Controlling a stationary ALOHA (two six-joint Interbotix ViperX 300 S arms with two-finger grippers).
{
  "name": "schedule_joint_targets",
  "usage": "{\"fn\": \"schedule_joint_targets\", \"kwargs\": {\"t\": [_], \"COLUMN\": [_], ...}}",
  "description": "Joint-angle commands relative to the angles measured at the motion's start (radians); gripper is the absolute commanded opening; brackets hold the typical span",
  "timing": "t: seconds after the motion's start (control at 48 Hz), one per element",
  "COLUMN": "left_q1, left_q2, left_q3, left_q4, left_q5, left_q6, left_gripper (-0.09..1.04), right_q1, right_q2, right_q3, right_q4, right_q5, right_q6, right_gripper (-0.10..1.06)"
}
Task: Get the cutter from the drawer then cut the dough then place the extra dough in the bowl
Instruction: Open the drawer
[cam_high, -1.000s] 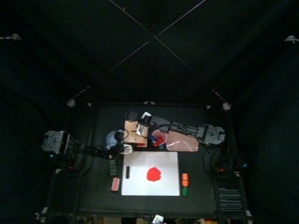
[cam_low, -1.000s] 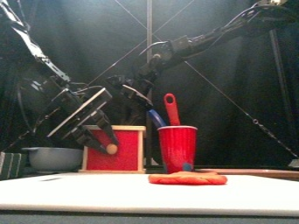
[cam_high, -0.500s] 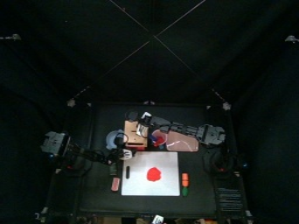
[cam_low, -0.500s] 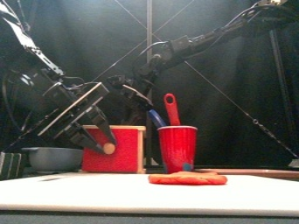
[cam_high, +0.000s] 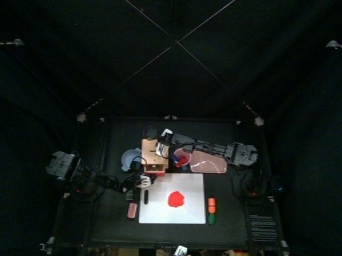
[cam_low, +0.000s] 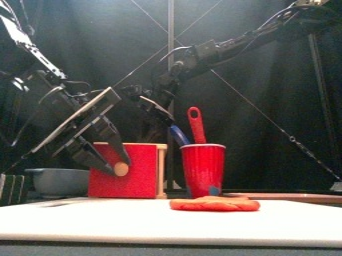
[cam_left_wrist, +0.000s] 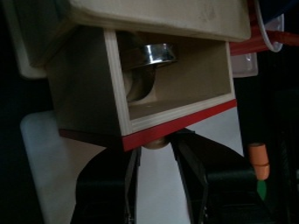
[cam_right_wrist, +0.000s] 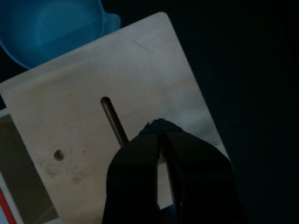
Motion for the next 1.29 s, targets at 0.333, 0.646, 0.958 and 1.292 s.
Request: {"fn": "schedule_joint_targets", "kwargs": {"t": [0.333, 0.646, 0.958, 1.292], "left_q1": [-0.051, -0.060, -0.058, -0.060], "left_q2": [0.026, 0.049, 0.043, 0.031], "left_q3": [-0.051, -0.058, -0.054, -0.061], "left_q4": [-0.023, -0.044, -0.043, -0.037], "left_q5": [0.008, 0.008, -0.003, -0.009], "left_q6": [0.002, 0.002, 0.002, 0.003], "left_gripper": [0.64, 0.64, 0.64, 0.64], "right_q1": [-0.002, 0.032, 0.058, 0.052], "right_q2": [-0.021, -0.028, -0.021, 0.037], "right_q3": [-0.003, -0.025, -0.077, -0.086], "right_q4": [0.005, 0.006, 0.002, 0.017], "right_q5": [0.009, -0.003, -0.009, -0.003], "right_q6": [0.002, -0.003, -0.002, 0.005], "right_gripper": [0.02, 0.02, 0.02, 0.02]}}
